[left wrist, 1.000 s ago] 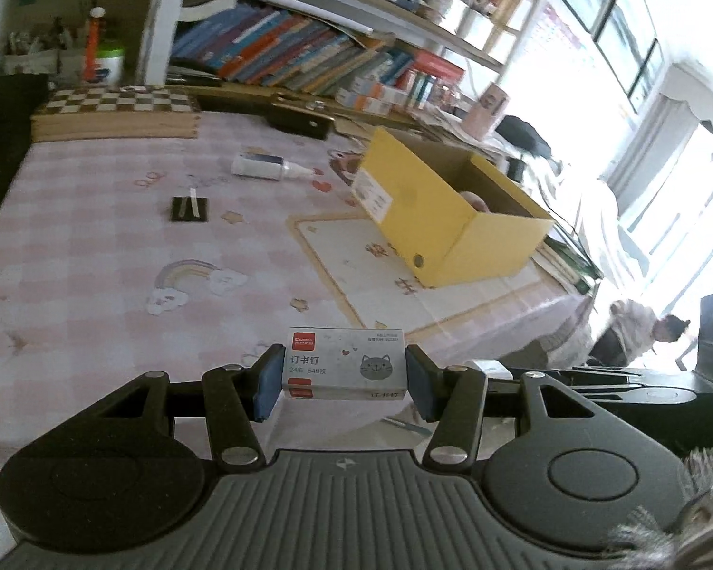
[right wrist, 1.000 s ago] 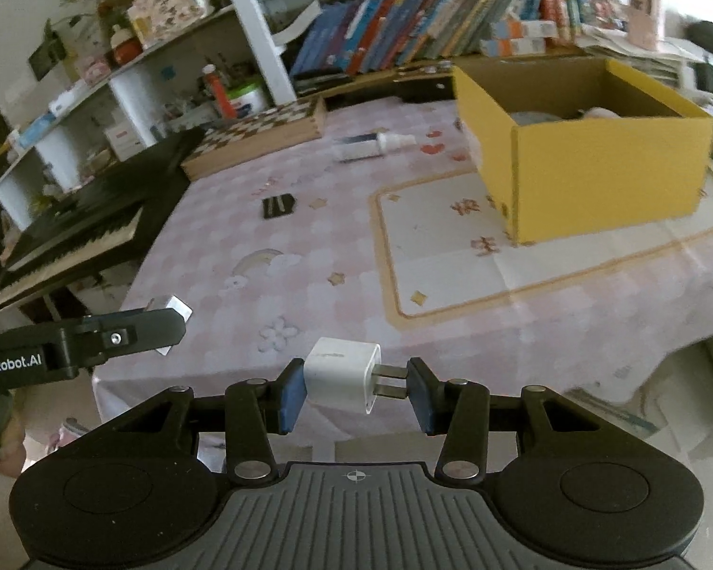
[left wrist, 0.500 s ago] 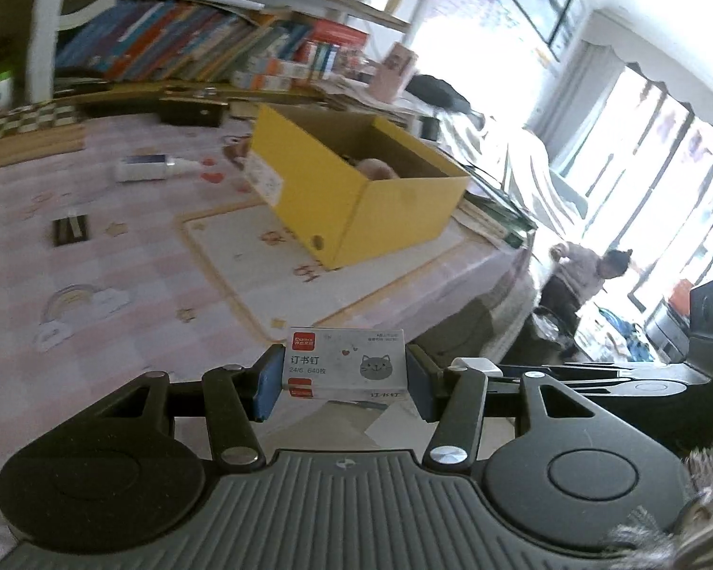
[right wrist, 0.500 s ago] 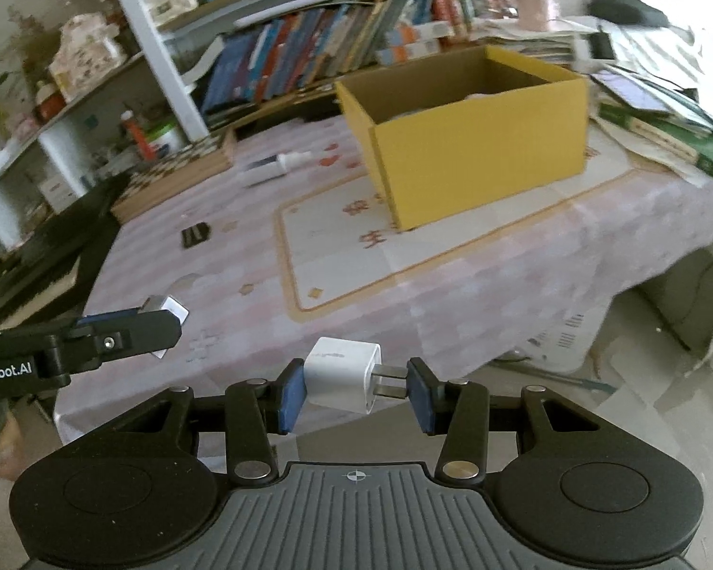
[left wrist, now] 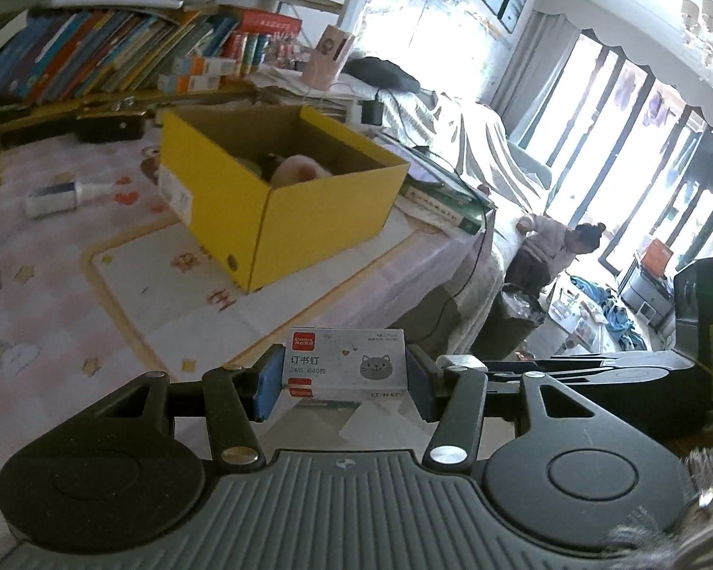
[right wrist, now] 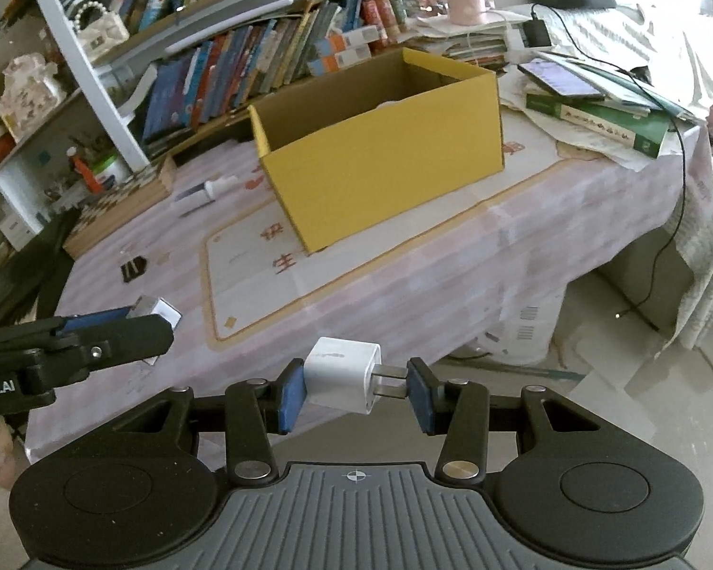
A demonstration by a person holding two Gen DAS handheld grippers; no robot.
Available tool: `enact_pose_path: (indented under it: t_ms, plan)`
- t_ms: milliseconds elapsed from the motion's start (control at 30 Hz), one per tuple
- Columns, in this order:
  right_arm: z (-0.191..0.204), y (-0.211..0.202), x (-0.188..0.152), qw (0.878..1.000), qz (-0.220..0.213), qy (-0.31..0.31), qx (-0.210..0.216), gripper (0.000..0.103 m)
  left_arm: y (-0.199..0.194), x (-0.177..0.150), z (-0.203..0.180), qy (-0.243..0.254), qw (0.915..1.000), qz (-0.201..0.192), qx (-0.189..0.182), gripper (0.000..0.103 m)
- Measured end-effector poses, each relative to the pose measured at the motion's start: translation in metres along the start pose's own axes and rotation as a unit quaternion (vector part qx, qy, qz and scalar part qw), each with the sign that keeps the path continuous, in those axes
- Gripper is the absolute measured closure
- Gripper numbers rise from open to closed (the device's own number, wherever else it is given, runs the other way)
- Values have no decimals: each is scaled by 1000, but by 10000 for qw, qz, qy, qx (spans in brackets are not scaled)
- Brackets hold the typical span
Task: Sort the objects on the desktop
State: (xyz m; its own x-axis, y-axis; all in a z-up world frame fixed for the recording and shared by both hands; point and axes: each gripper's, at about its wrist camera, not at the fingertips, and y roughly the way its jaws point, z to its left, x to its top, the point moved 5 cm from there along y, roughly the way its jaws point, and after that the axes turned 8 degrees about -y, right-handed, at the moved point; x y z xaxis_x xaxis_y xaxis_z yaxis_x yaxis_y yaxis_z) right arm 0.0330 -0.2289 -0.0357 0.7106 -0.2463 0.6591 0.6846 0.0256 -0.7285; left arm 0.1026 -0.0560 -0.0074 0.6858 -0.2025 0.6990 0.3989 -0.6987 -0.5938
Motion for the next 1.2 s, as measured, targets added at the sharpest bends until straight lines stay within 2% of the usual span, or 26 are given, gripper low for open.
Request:
enact_pose_path:
  t_ms: [333,733,833,1033,1200]
  plan:
    - [-43,16,25,9999,112,-37,81,58,42,25,-32,146,9999,-76,-53,53]
    - [-98,31,82,9993,-109,-206,281,58,77,83,-74,462,9965,-693,-73,53]
    - [-106,33,102,9985,-246,-309,385,58,83,100,-76,493,9949,-882,54,53]
    - [-115,38,144,9946,-618,-556,627,58,92,137,-66,523,9885,-1291,590,53]
    - [-116,51,177,9902,-861,-722,829,58,112,155,-50,704,9826,-1336,1079,53]
